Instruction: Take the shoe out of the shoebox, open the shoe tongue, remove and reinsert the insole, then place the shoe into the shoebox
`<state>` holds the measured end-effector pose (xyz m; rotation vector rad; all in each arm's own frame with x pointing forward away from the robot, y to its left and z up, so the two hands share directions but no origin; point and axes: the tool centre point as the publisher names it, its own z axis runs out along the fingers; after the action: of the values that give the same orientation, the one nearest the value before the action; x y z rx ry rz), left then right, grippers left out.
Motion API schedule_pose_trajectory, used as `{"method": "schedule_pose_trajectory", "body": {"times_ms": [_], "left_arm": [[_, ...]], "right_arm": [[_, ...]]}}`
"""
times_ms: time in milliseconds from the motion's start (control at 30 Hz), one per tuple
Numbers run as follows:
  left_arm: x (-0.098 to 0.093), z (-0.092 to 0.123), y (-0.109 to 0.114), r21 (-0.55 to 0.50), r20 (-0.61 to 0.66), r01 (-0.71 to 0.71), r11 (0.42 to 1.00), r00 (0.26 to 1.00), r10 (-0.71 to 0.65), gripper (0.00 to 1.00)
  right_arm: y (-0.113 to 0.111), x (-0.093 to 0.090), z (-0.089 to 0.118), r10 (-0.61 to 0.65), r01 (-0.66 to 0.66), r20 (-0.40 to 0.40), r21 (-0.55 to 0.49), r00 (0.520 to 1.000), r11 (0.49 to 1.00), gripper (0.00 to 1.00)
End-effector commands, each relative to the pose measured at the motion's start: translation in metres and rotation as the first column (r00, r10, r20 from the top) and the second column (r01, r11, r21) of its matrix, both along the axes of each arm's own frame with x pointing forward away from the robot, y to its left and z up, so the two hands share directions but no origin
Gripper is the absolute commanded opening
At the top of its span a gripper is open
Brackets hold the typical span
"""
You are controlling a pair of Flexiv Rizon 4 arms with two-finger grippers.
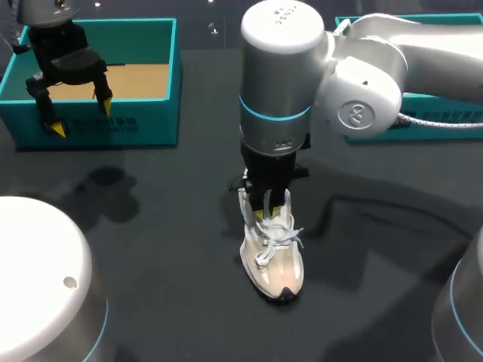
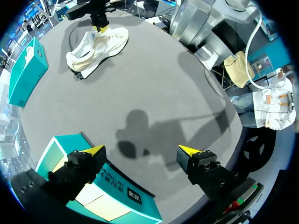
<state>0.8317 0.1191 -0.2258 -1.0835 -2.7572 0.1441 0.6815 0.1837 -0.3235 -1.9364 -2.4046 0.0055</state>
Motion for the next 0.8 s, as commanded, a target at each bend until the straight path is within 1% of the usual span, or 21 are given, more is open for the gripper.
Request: {"method": "schedule_pose_trajectory", "body": {"times_ms": [33,100,133,200,333,500,600,667,800], "left_arm": [[-0.001,0.0,0.001,0.002,0.003,0.001,1.0,1.0,-0.001,1.0],[-0.001,0.0,0.001,0.002,0.003,0.001,1.0,1.0,-0.001,1.0],[-0.001,0.0,0.001,0.002,0.003,0.001,1.0,1.0,-0.001,1.0],[-0.001,0.0,0.001,0.002,0.003,0.001,1.0,1.0,-0.001,1.0],[-0.001,0.0,0.001,0.002,0.003,0.001,1.0,1.0,-0.001,1.0],[-0.001,0.0,0.001,0.002,0.003,0.001,1.0,1.0,-0.001,1.0],[-0.001,0.0,0.001,0.002,0.003,0.001,1.0,1.0,-0.001,1.0],[-0.001,0.0,0.001,0.002,0.003,0.001,1.0,1.0,-0.001,1.0],[-0.001,0.0,0.001,0.002,0.003,0.001,1.0,1.0,-0.001,1.0]], "right_arm": [[0.0,0.008,-0.016,-0.006,0.006,0.004,0.015,1.0,1.0,0.12],[-0.003,0.012,-0.019,-0.013,0.013,0.005,0.013,1.0,1.0,0.08],[-0.004,0.013,-0.019,-0.014,0.014,0.005,0.015,1.0,1.0,0.07],[-0.003,0.014,-0.012,0.0,0.0,0.016,0.003,1.0,1.0,0.07],[0.001,0.013,0.008,0.028,-0.027,0.063,-0.027,0.998,0.999,0.1],[0.002,0.008,0.019,0.018,-0.011,0.098,-0.079,0.995,0.997,0.14],[-0.005,0.006,0.016,-0.007,0.015,0.087,-0.096,0.996,0.995,0.15],[-0.011,0.007,0.009,-0.031,0.037,0.064,-0.089,0.997,0.995,0.15],[-0.013,0.008,-0.006,-0.044,0.046,0.032,-0.075,0.999,0.996,0.14]]}}
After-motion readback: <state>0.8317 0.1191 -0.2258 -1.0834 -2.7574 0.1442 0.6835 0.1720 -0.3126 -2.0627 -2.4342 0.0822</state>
